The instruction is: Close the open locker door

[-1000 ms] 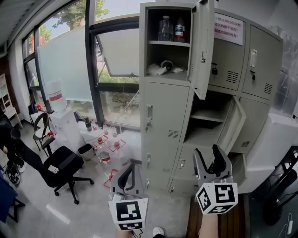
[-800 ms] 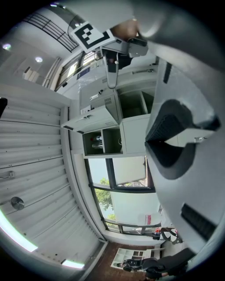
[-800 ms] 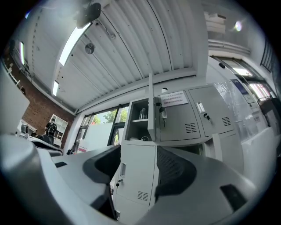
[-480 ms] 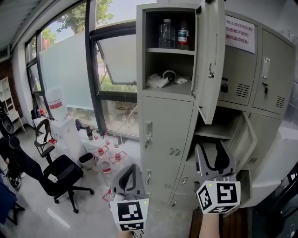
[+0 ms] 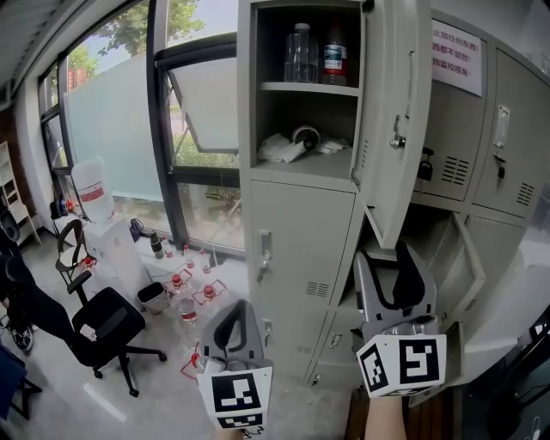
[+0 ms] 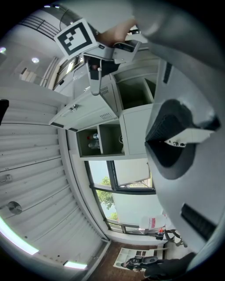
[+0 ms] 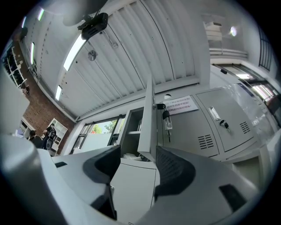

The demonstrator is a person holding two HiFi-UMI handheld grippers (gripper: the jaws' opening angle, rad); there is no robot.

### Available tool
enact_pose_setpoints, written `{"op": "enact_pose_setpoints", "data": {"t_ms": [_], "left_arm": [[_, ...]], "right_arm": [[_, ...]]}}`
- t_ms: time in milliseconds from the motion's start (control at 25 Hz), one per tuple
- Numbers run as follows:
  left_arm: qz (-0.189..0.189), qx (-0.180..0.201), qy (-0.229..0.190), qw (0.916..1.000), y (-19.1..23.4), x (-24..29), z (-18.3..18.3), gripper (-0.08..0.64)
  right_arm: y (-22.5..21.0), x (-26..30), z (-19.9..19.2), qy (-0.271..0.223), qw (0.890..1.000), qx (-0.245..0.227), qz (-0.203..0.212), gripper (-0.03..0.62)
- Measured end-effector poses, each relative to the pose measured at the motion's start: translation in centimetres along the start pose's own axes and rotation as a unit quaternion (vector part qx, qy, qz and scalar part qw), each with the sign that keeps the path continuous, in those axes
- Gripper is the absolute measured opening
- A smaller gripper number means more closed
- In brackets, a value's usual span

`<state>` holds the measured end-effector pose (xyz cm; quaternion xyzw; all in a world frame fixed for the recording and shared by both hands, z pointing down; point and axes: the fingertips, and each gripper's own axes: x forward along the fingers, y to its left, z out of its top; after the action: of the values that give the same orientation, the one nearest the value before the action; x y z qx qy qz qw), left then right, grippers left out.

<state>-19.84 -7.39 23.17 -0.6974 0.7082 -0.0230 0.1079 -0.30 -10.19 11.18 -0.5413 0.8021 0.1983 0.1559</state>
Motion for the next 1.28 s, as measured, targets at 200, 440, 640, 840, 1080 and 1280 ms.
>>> {"op": "enact_pose_setpoints", "data": {"t_ms": [200,440,640,840,1080,1280], "left_arm": [[-0.010,0.013,-0.012,0.9998,0.5,1.1,0.5,0.002],[-0.036,0.010,-0.019,0.9991,1.0,2.6,0.7,0.002],[-0.048,0.007,-0.024,0.9985,2.0,3.5,0.7,0.002],[-0.051,-0.004,-0.023,0.9984,3.5,4.1,0.3,0.002],[-0.046,0.003,-0.025,0.9986,6.0,4.3,-0.4,0.002],[-0.034,0.002,-0.024,0.9991,8.5,4.5,-0.9,0.002]], "right_arm": [[0.3,0.7,-0.2,-0.001,1.000,-0.015,-0.012,0.259],[-0.4,0.9,0.1,-0.007,0.998,-0.019,-0.058,0.162],[0.9,1.3,0.2,-0.007,0.997,-0.033,-0.066,0.109],[3.5,2.5,0.1,-0.007,0.996,-0.058,-0.061,0.110],[6.5,4.2,-0.3,-0.007,0.995,-0.077,-0.066,0.115],[8.5,5.7,-0.8,-0.006,0.993,-0.095,-0.073,0.121]]}}
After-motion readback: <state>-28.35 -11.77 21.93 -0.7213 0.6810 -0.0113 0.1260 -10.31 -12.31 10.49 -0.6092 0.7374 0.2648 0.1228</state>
